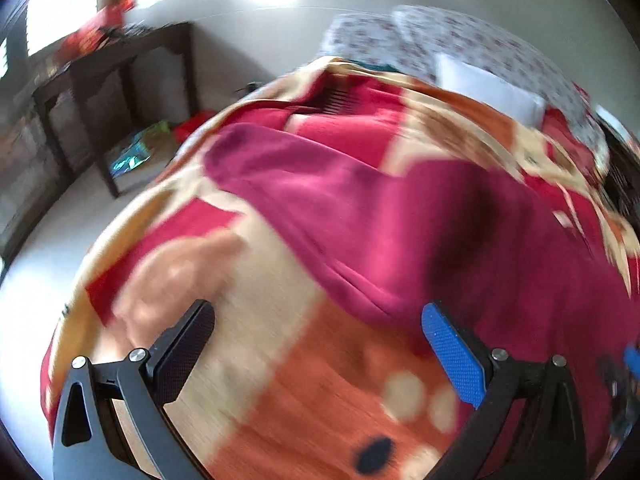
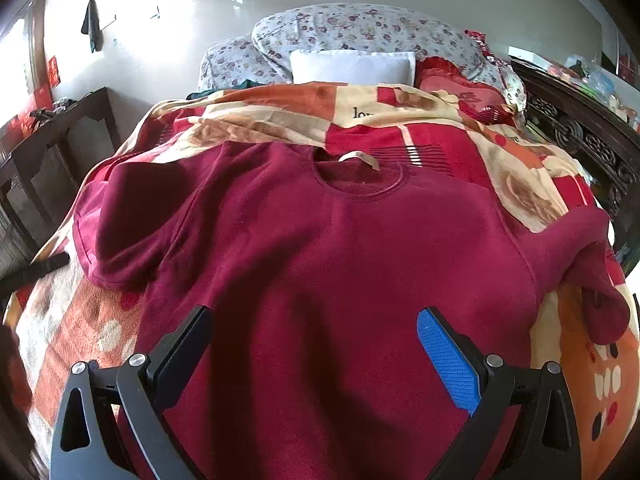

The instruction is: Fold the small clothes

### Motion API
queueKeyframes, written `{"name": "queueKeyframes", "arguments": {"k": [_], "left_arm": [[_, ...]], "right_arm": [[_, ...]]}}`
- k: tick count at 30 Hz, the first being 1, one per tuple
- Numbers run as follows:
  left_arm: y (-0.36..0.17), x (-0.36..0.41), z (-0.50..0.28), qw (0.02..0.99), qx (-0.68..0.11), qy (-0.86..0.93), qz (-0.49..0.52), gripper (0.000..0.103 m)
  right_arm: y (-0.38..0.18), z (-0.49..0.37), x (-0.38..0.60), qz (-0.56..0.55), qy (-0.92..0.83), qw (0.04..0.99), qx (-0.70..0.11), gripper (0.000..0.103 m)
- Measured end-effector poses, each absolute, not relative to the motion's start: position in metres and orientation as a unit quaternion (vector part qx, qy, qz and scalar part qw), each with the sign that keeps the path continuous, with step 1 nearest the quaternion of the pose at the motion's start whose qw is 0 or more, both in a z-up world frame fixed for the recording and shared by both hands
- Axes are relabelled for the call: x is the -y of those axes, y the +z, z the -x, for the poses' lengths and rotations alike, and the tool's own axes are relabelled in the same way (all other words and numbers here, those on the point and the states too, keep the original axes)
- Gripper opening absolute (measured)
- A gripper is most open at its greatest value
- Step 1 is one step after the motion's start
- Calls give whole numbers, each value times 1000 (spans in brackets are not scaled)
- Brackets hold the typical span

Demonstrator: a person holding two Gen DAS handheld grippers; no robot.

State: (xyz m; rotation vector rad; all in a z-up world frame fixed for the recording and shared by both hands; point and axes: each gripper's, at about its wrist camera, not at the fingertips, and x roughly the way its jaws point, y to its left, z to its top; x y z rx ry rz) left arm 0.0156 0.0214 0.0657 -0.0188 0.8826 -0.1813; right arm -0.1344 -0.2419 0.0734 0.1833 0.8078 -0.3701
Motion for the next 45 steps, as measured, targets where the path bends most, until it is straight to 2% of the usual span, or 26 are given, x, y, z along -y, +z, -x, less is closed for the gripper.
{"name": "queueKeyframes", "arguments": {"k": [6,8,11,21,22,23,24,25,26,30,37,41,45], "left_arm": [[58,-76,-90,899,-434,-29,53,100],[48,-94,-119,888,-451,-14,89,90],[35,-112,-149,876,-464,9,133,83],[12,-109,-209,865,-482,23,138,82],[12,-108,-212,867,-479,26,135,75],[12,-107,-215,870,-473,27,134,60],[11,-107,-216,872,-471,25,134,51],[11,-106,-218,872,-469,16,137,23],[10,-107,-218,868,-471,-14,155,8],[34,-115,-197,875,-448,-39,178,7],[155,-110,-113,920,-340,-134,144,7],[209,-73,-59,922,-308,-204,114,7],[228,-5,-6,907,-295,-292,76,7]], "right_arm": [[69,126,239,-87,-169,898,-397,103],[67,124,238,-85,-165,897,-400,103],[65,123,237,-86,-160,896,-406,103],[59,120,240,-97,-154,892,-413,103],[58,119,240,-98,-153,891,-416,103],[56,119,240,-99,-152,890,-418,103],[56,119,240,-100,-152,890,-419,103],[56,119,240,-101,-151,889,-420,103],[56,120,240,-102,-151,889,-419,103],[66,129,242,-107,-149,895,-407,103],[90,155,260,-166,-136,902,-375,103],[104,169,270,-182,-129,905,-361,103],[120,186,283,-180,-147,910,-344,103]]}}
